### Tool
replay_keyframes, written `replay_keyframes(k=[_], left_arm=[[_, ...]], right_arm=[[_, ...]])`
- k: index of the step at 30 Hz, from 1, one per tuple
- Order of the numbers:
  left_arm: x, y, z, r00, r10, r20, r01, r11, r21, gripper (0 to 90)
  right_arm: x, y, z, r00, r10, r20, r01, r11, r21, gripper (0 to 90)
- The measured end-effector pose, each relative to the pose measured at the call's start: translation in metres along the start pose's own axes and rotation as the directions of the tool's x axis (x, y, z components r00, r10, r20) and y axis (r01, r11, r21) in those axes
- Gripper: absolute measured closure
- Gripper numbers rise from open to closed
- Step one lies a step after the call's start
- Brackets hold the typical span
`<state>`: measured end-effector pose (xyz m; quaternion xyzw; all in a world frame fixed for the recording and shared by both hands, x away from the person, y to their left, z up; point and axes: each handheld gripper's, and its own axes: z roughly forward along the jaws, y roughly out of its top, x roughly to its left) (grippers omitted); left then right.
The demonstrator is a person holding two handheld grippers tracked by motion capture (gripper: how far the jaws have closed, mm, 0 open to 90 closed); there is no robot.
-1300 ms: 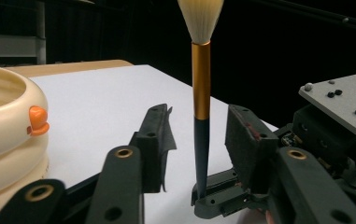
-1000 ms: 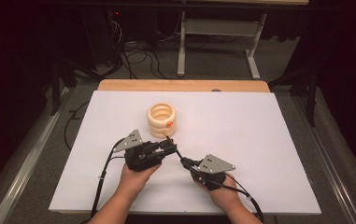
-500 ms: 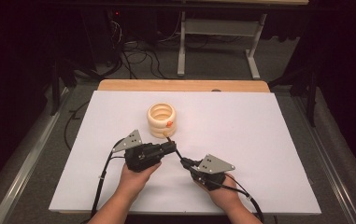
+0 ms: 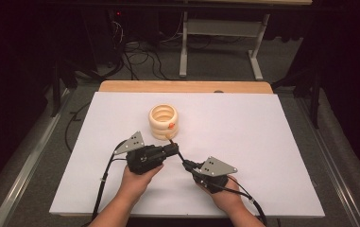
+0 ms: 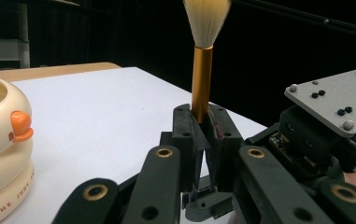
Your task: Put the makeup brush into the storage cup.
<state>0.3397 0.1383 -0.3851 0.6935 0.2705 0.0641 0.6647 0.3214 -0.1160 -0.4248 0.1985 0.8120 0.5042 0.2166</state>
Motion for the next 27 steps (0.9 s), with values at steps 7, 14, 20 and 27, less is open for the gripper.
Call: replay_keyframes(k=[7,14,20,27], left_arm=[[-0.001,0.0005,0.0006,0.9999,0.011,-0.001,-0.011,0.9999,0.005,83.4],[-0.0022,0.001,0.0008,0.9999,0.016,-0.001,-0.016,0.9998,0.011,83.4],[-0.0025,0.0012,0.0007,0.9998,0.02,-0.004,-0.02,0.9998,0.008,83.4],[-0.0025,0.0015,0.0003,0.9997,0.022,-0.008,-0.022,0.9997,0.009,83.4]], right_arm=[[0.0001,0.0,0.0,1.0,0.003,-0.005,-0.003,1.0,0.001,86.7],[0.0007,0.0001,-0.0003,0.9999,0.009,-0.007,-0.009,1.0,0.003,86.2],[0.0007,0.0001,-0.0004,0.9999,0.011,-0.009,-0.011,1.0,0.0,85.8],[0.0003,0.0,0.0002,0.9992,0.036,-0.017,-0.036,0.999,0.0,75.9]])
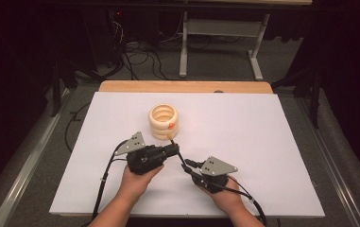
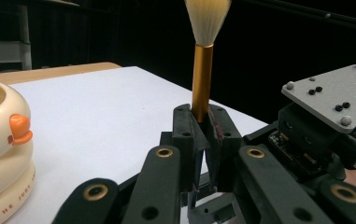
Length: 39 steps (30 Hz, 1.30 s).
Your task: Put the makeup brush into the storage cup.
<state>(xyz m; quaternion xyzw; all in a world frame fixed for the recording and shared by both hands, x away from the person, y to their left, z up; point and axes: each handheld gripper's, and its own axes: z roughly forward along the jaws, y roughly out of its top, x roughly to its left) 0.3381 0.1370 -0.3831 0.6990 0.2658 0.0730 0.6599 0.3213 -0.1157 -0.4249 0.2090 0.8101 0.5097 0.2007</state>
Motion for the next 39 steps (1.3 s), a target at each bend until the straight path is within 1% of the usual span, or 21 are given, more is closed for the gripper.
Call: replay_keyframes(k=[5,12,16,17,18,19,21,22,23,24,26,27,28,29,31,32,34,35,36,37,39], left_arm=[[0.0,0.0,-0.001,0.9999,0.005,-0.013,-0.005,1.0,0.0,83.4],[0.0,0.001,-0.002,0.9993,0.022,-0.031,-0.021,0.9995,0.022,83.4],[0.0,0.002,-0.003,0.9986,0.028,-0.044,-0.027,0.9992,0.03,83.4],[0.0,0.002,-0.003,0.9984,0.03,-0.047,-0.029,0.9991,0.031,83.4],[0.0,0.002,-0.003,0.9982,0.032,-0.051,-0.031,0.9991,0.031,83.4],[0.0,0.002,-0.004,0.998,0.032,-0.054,-0.03,0.9991,0.031,83.4],[0.0,0.003,-0.005,0.9975,0.035,-0.061,-0.033,0.9989,0.033,83.4],[0.0,0.003,-0.005,0.9973,0.036,-0.064,-0.034,0.9989,0.033,83.4],[0.0,0.003,-0.006,0.9969,0.039,-0.068,-0.037,0.9987,0.035,83.4],[0.0,0.004,-0.006,0.9965,0.043,-0.072,-0.04,0.9985,0.037,83.4],[0.001,0.004,-0.007,0.9956,0.048,-0.08,-0.045,0.9981,0.043,83.4],[0.001,0.004,-0.007,0.9952,0.049,-0.084,-0.046,0.9979,0.045,83.4],[0.001,0.004,-0.008,0.9946,0.052,-0.09,-0.047,0.9977,0.049,83.4],[0.002,0.004,-0.008,0.9941,0.053,-0.094,-0.049,0.9975,0.052,83.4],[0.003,0.005,-0.009,0.992,0.061,-0.11,-0.055,0.9967,0.059,83.4],[0.003,0.005,-0.009,0.992,0.061,-0.11,-0.055,0.9967,0.059,83.4],[0.003,0.006,-0.01,0.9907,0.066,-0.119,-0.059,0.9964,0.06,83.3],[0.003,0.006,-0.011,0.9901,0.067,-0.123,-0.06,0.9963,0.061,83.4],[0.004,0.007,-0.012,0.9892,0.07,-0.129,-0.062,0.9962,0.061,83.3],[0.004,0.008,-0.014,0.9883,0.073,-0.134,-0.065,0.996,0.061,83.4],[0.005,0.01,-0.017,0.9867,0.079,-0.142,-0.072,0.9958,0.057,83.4]], right_arm=[[-0.001,0.001,-0.001,0.9999,0.014,-0.008,-0.014,1.0,0.002,66.3],[-0.002,0.001,-0.001,0.9997,0.022,-0.008,-0.022,1.0,-0.008,55.3],[-0.003,0.001,-0.002,0.9991,0.041,-0.013,-0.041,0.999,-0.01,47.5],[-0.003,0.001,-0.002,0.9991,0.041,-0.013,-0.041,0.999,-0.01,47.5],[-0.003,0.001,-0.002,0.999,0.04,-0.016,-0.041,0.999,-0.016,44.9],[-0.003,0.001,-0.002,0.999,0.04,-0.016,-0.041,0.999,-0.016,44.9],[-0.004,0.002,-0.003,0.9987,0.048,-0.018,-0.049,0.999,-0.017,40.1],[-0.004,0.002,-0.003,0.9987,0.048,-0.018,-0.049,0.999,-0.017,40.1],[-0.005,0.002,-0.003,0.9984,0.053,-0.02,-0.054,0.998,-0.028,35.9],[-0.005,0.002,-0.003,0.9984,0.053,-0.02,-0.054,0.998,-0.028,35.9],[-0.006,0.002,-0.005,0.9983,0.058,-0.009,-0.058,0.998,-0.021,32.7],[-0.007,0.001,-0.005,0.9978,0.065,-0.008,-0.065,0.998,-0.024,31.1],[-0.009,0.001,-0.006,0.998,0.062,-0.003,-0.062,0.997,-0.033,28.8],[-0.009,0.001,-0.006,0.998,0.062,-0.003,-0.062,0.997,-0.033,28.8],[-0.013,0.0,-0.009,0.997,0.077,0.004,-0.077,0.996,-0.035,25.6],[-0.013,0.0,-0.009,0.997,0.077,0.004,-0.077,0.996,-0.035,25.6],[-0.015,0.0,-0.01,0.9957,0.092,0.014,-0.091,0.995,-0.037,22.8],[-0.017,0.0,-0.011,0.9957,0.091,0.016,-0.09,0.995,-0.035,21.3],[-0.019,-0.001,-0.013,0.9944,0.104,0.018,-0.103,0.994,-0.041,18.1],[-0.021,-0.001,-0.014,0.9942,0.105,0.025,-0.104,0.994,-0.039,17.2],[-0.022,-0.001,-0.015,0.994,0.107,0.021,-0.107,0.993,-0.041,16.1]])
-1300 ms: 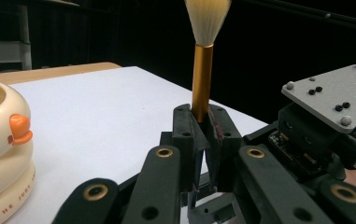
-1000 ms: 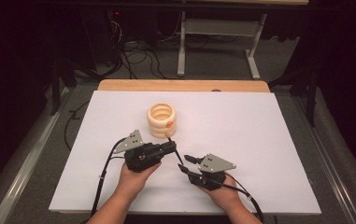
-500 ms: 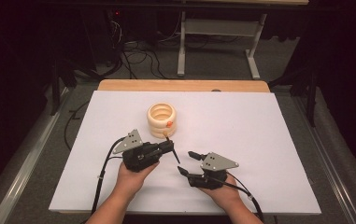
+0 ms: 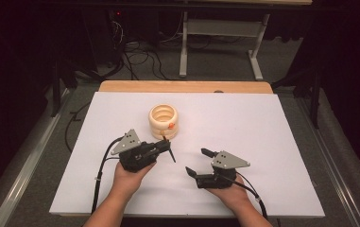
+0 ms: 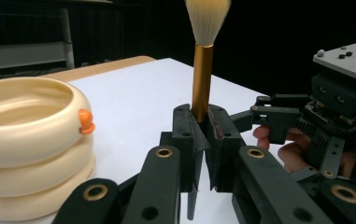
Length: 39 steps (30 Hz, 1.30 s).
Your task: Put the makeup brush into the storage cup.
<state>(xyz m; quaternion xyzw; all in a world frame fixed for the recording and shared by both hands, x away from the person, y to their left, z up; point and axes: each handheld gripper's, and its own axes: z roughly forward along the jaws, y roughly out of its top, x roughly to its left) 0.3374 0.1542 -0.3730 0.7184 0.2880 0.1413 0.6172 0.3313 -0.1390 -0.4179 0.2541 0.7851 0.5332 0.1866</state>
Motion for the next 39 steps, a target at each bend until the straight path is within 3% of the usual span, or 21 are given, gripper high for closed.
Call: replay_keyframes(k=[5,12,24,39], left_arm=[[0.004,0.002,-0.006,0.9992,0.015,-0.036,-0.014,0.9997,0.02,83.4],[0.006,0.0,-0.007,0.9985,0.025,-0.049,-0.023,0.9989,0.04,83.3],[0.011,0.0,-0.011,0.9968,0.021,-0.078,-0.017,0.9989,0.043,83.3],[0.019,0.003,-0.023,0.9917,0.012,-0.128,-0.009,0.9997,0.025,83.3]], right_arm=[[-0.006,-0.001,-0.003,0.9998,0.01,0.019,-0.01,1.0,0.002,10.2],[-0.014,-0.002,-0.008,0.9987,0.013,0.05,-0.014,1.0,0.023,1.1],[-0.028,-0.005,-0.022,0.9941,0.03,0.105,-0.031,1.0,0.007,1.0],[-0.043,-0.01,-0.04,0.9891,0.046,0.14,-0.047,0.999,0.004,1.0]])
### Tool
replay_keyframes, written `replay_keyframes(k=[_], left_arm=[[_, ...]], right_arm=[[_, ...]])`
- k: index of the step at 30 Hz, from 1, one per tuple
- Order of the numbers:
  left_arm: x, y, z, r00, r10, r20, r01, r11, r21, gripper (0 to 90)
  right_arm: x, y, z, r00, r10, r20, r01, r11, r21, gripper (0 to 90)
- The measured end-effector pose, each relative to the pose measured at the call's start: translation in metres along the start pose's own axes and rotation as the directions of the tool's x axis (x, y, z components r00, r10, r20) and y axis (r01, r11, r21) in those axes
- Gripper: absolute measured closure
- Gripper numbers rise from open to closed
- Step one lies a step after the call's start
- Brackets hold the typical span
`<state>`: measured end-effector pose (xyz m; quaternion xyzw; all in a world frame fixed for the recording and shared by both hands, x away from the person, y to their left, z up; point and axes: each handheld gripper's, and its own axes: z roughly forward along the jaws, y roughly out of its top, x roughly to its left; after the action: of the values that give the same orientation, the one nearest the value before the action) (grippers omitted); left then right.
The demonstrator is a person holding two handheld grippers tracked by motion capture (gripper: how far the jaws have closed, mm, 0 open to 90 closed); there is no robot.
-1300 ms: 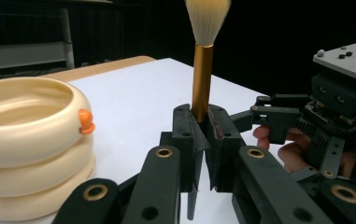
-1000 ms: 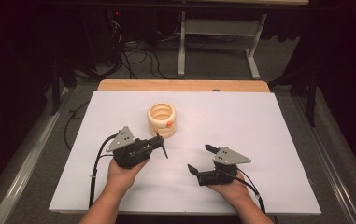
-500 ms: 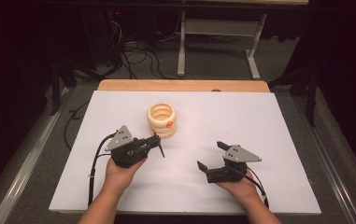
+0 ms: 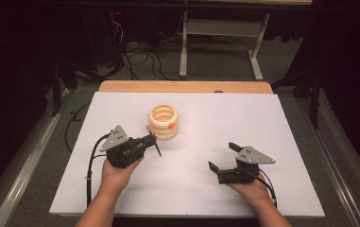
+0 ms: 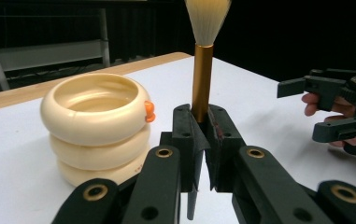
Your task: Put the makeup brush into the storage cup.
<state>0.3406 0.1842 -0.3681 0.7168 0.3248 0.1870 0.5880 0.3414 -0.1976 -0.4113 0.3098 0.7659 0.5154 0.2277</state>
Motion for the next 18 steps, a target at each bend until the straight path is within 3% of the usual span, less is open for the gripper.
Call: replay_keyframes(k=[18], left_arm=[[0.012,0.004,-0.016,0.9975,-0.019,-0.068,0.016,0.9993,-0.033,83.4]], right_arm=[[-0.013,-0.009,-0.016,0.9993,0.02,0.031,-0.02,1.0,0.005,1.0]])
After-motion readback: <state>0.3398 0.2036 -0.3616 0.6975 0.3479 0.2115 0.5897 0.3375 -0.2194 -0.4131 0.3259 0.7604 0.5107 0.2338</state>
